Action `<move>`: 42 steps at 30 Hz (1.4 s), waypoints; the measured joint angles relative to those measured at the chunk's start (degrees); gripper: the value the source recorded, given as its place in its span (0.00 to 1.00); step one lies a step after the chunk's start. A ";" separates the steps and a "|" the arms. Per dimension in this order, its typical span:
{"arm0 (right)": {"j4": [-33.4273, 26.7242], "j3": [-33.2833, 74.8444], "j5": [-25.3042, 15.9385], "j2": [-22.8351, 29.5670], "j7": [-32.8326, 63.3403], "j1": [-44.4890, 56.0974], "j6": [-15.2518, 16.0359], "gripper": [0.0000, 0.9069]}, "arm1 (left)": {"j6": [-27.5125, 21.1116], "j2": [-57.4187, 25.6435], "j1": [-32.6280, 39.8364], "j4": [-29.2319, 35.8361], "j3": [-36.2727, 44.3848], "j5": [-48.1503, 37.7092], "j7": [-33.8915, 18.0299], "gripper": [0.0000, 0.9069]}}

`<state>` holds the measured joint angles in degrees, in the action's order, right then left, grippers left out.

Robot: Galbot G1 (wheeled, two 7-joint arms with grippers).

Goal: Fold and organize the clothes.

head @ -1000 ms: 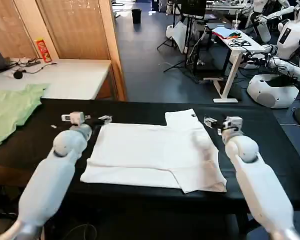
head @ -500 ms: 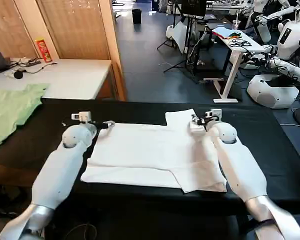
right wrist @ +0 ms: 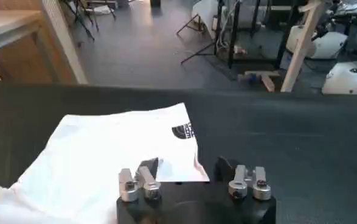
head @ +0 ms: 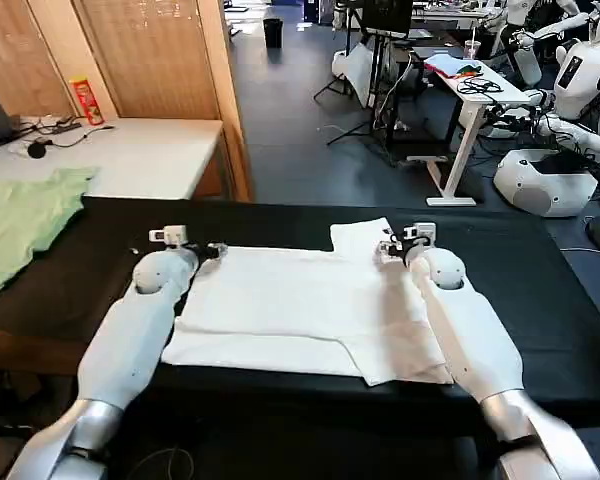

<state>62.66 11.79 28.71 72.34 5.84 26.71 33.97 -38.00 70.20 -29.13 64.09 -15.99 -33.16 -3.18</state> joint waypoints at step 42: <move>40.66 9.46 7.10 -18.78 -0.16 30.78 -3.89 0.05 | -2.12 -15.23 -21.01 34.02 -6.40 -7.37 -2.12 0.11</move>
<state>103.31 21.24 35.82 53.56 5.67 57.49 30.07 -40.12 54.97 -50.14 98.11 -22.39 -40.53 -5.30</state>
